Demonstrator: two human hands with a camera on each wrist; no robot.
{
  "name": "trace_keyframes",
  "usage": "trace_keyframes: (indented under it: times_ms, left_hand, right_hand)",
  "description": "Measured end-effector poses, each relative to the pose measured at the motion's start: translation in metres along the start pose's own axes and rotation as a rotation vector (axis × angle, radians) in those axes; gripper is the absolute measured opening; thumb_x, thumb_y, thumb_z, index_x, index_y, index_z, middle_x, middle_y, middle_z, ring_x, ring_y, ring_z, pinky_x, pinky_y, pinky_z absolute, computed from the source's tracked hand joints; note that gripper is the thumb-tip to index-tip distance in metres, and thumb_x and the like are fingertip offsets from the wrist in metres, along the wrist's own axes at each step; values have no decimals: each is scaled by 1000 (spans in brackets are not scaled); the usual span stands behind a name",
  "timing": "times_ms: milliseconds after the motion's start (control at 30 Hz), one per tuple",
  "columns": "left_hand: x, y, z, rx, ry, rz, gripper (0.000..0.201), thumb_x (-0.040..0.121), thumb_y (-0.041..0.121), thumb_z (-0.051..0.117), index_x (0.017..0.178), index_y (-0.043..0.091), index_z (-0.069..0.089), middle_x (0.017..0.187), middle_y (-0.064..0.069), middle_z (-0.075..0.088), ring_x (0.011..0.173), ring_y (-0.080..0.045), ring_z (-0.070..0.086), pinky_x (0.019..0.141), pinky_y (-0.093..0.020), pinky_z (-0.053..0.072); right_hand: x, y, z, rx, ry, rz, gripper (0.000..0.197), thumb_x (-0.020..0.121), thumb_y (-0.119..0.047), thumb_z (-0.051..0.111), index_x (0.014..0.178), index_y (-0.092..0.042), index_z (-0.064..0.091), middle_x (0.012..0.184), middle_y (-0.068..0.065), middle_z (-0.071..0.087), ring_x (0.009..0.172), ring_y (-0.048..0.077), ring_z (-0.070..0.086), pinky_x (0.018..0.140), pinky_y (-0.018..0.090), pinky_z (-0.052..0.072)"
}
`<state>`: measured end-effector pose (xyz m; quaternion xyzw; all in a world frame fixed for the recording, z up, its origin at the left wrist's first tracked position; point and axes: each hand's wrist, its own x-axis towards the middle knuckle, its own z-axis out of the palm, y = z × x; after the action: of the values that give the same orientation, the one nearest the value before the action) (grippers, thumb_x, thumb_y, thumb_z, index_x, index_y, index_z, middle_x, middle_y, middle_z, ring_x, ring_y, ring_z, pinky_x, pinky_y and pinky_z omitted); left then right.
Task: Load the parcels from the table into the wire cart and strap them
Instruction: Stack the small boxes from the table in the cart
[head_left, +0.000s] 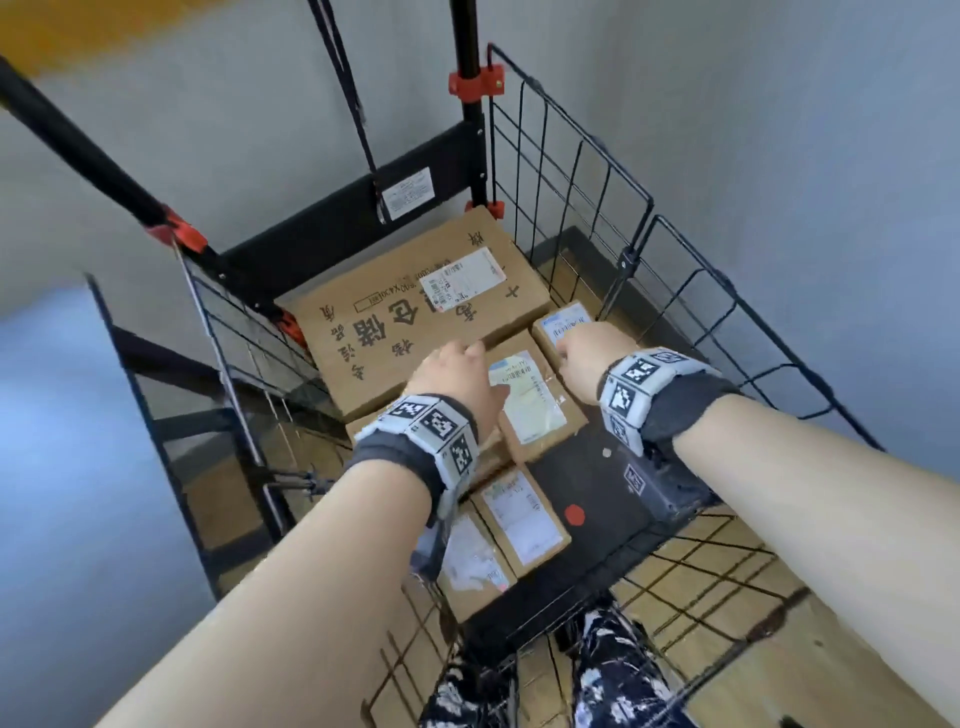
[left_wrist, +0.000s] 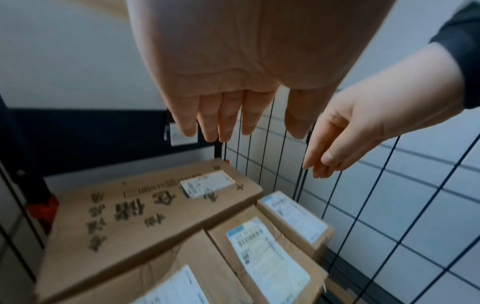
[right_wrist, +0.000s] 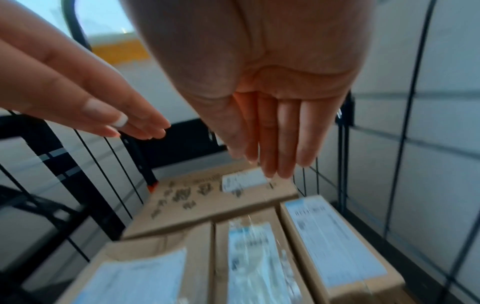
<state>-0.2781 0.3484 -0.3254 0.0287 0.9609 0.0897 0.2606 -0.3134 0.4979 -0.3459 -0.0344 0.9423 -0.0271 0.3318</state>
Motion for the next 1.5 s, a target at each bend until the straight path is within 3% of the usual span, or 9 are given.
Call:
trace_keyframes:
  times_ms: [100, 200, 433, 567, 733, 967, 1133, 1267, 1500]
  left_hand:
    - [-36, -11, -43, -16, 69, 8, 48, 95, 35, 47, 138, 14, 39, 136, -9, 46, 122, -27, 48, 97, -38, 43]
    - [-74, -25, -85, -20, 138, -29, 44, 94, 31, 46, 135, 15, 45, 134, -10, 49, 118, -30, 52, 94, -38, 45]
    - [-171, -68, -168, -69, 351, -171, 38, 95, 37, 44, 125, 15, 53, 124, -10, 56, 112, -32, 57, 92, -42, 50]
    - [-235, -91, -191, -92, 475, -298, 38, 96, 38, 41, 127, 17, 51, 128, -9, 53, 115, -29, 54, 94, -40, 48]
    - [-315, -127, -192, -109, 509, -461, 45, 98, 38, 40, 135, 13, 45, 137, -10, 47, 125, -28, 48, 105, -42, 41]
    - [-408, -206, -180, -178, 601, -606, 49, 97, 37, 42, 139, 12, 41, 138, -11, 48, 127, -28, 47, 106, -39, 40]
    - [-462, -281, -164, -225, 638, -639, 41, 95, 38, 45, 127, 13, 54, 127, -8, 59, 114, -25, 57, 98, -38, 46]
    - [-506, -345, -158, -205, 630, -682, 42, 95, 38, 47, 130, 15, 51, 131, -8, 55, 120, -25, 52, 99, -35, 42]
    - [-535, -433, -150, -233, 612, -726, 46, 93, 41, 49, 129, 12, 48, 130, -10, 53, 119, -27, 52, 96, -35, 42]
  right_hand:
    - [-45, -27, -38, 26, 138, -54, 30, 93, -6, 47, 118, -9, 63, 119, 9, 63, 108, 29, 60, 90, 28, 48]
    - [-92, -61, -78, 99, 275, -137, 31, 91, -7, 52, 119, -11, 64, 122, 9, 63, 111, 27, 60, 96, 35, 49]
    - [-179, -141, -156, 58, 403, -395, 29, 91, -19, 52, 117, -15, 65, 119, 6, 65, 109, 26, 60, 95, 33, 49]
    - [-224, -182, -177, 56, 446, -580, 29, 93, -23, 52, 120, -16, 62, 122, 3, 62, 113, 22, 57, 97, 31, 46]
    - [-279, -231, -175, -6, 443, -752, 26, 94, -22, 52, 115, -16, 65, 122, 2, 62, 112, 22, 58, 93, 30, 46]
    - [-341, -318, -160, -51, 440, -901, 27, 93, -25, 54, 115, -15, 65, 119, 3, 64, 110, 20, 59, 94, 29, 47]
    - [-366, -405, -129, -57, 427, -928, 26, 92, -24, 55, 112, -14, 66, 115, 4, 65, 105, 21, 61, 91, 29, 49]
    - [-382, -483, -100, -46, 418, -939, 28, 92, -24, 55, 110, -8, 69, 112, 8, 67, 104, 23, 62, 93, 34, 50]
    - [-378, -566, -68, 46, 366, -871, 42, 90, -29, 56, 128, -12, 56, 129, 6, 58, 119, 21, 54, 98, 29, 42]
